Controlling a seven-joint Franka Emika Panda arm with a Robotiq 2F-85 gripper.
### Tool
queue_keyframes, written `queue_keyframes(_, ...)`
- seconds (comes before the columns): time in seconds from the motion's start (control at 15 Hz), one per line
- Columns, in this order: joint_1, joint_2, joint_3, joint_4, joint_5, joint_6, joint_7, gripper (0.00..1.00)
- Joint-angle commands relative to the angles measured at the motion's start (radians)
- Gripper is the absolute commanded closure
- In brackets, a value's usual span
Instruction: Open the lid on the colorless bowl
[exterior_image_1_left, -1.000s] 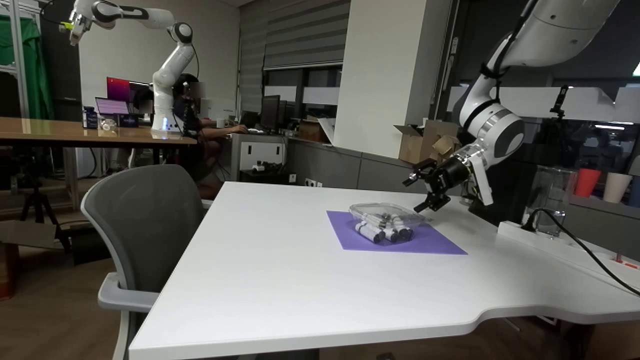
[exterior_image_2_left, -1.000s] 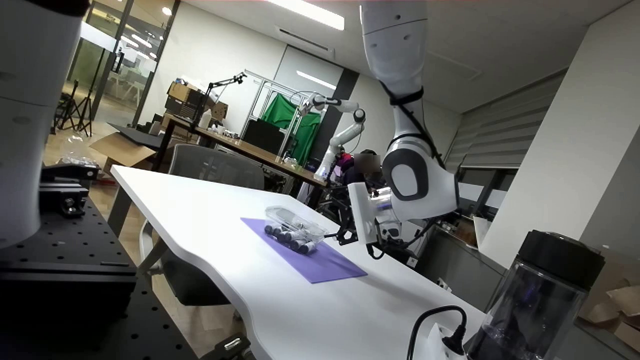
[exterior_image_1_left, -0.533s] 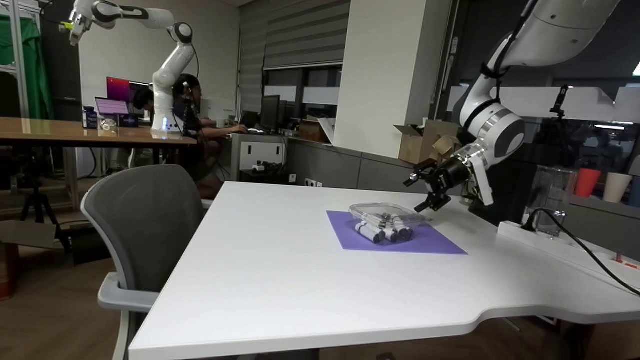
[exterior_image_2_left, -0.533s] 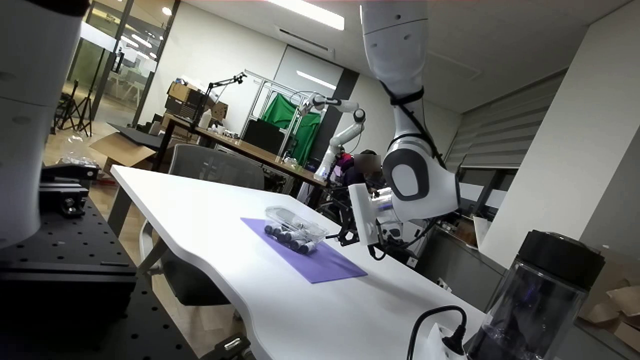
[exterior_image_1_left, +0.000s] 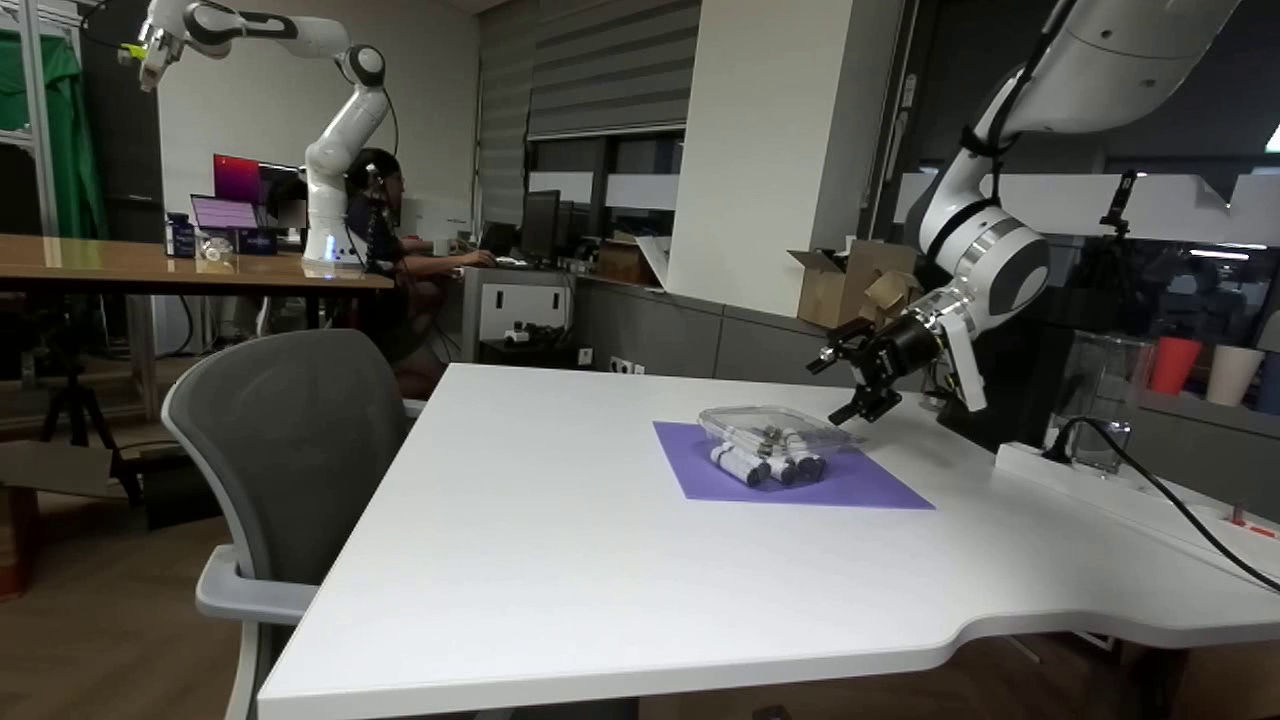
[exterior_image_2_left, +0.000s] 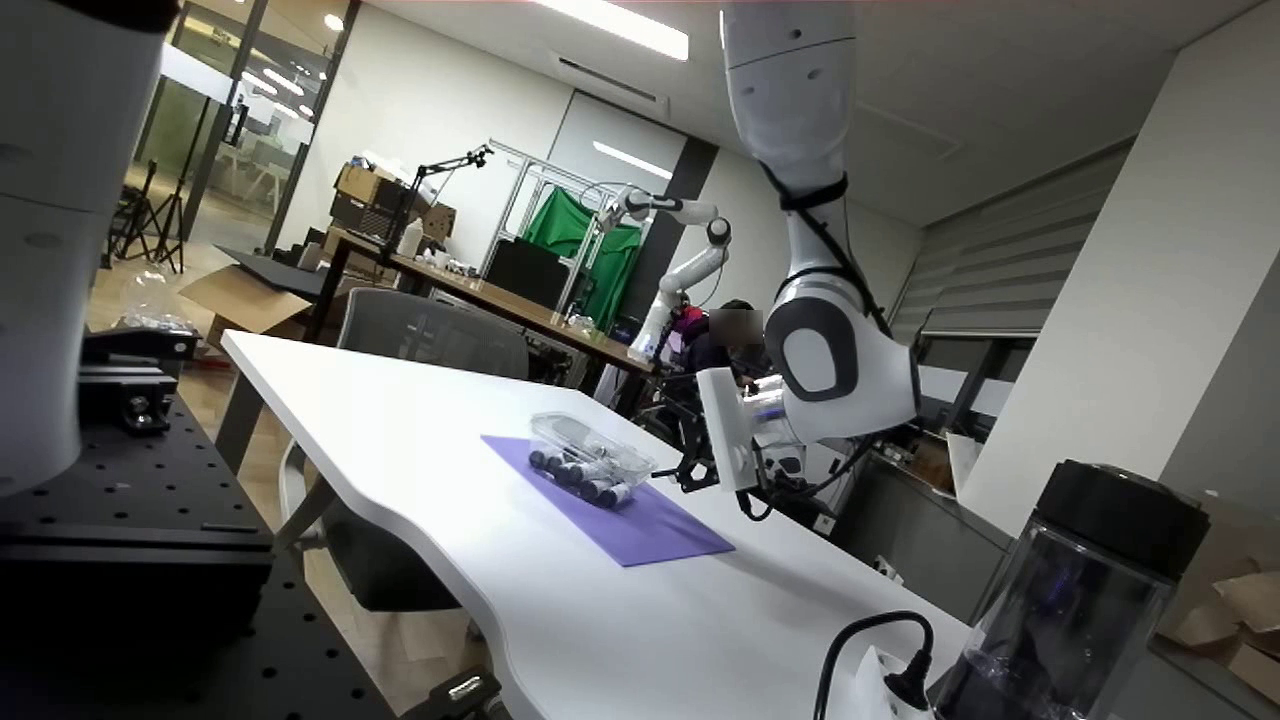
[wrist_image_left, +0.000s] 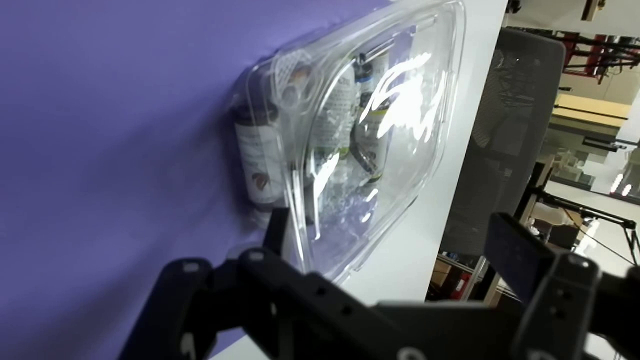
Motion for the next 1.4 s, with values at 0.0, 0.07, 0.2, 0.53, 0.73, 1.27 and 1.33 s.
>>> queue_keyframes(0.0,0.003,-0.011,0.001,-0.003,-0.014,0.01,0.001,0.0)
queue_keyframes(0.07,0.004,-0.012,0.001,-0.003,-0.013,0.011,0.001,0.0)
queue_keyframes(0.2,0.009,-0.013,-0.002,-0.007,-0.013,0.023,0.009,0.0)
queue_keyframes(0.53,-0.003,0.008,0.006,0.003,-0.007,0.02,0.0,0.0)
queue_keyframes(0.73,-0.003,0.009,0.006,0.003,-0.007,0.02,0.0,0.0)
queue_keyframes(1.27,-0.005,0.012,0.01,0.004,-0.003,0.017,-0.004,0.0)
queue_keyframes(1.33,-0.005,0.012,0.011,0.004,-0.003,0.015,-0.004,0.0)
